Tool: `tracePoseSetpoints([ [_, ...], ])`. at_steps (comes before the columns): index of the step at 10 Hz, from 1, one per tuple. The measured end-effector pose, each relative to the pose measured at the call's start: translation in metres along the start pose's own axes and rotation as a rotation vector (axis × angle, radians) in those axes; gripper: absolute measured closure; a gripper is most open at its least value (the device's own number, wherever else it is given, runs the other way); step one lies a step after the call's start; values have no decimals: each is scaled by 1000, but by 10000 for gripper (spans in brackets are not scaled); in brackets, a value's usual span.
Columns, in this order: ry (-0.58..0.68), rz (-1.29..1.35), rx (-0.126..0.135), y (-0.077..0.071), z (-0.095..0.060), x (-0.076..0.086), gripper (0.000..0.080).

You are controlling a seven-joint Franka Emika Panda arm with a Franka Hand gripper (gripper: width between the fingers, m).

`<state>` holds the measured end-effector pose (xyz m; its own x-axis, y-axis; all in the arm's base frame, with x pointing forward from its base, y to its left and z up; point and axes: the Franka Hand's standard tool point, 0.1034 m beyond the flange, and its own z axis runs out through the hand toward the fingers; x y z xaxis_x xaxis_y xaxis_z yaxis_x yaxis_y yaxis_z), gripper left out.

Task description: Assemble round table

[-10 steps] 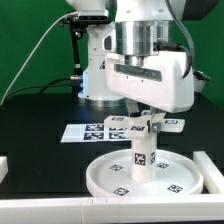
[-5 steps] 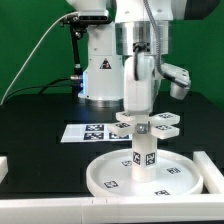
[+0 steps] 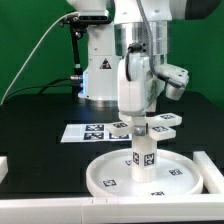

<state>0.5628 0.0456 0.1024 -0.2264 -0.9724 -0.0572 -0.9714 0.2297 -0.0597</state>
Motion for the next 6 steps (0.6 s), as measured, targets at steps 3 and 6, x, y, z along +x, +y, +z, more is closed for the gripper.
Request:
tracePoseSetpoints([
  [3,-18,-417,15,-5,-18,-6,151],
  [6,-8,-669,3,-1,-17,-11,151],
])
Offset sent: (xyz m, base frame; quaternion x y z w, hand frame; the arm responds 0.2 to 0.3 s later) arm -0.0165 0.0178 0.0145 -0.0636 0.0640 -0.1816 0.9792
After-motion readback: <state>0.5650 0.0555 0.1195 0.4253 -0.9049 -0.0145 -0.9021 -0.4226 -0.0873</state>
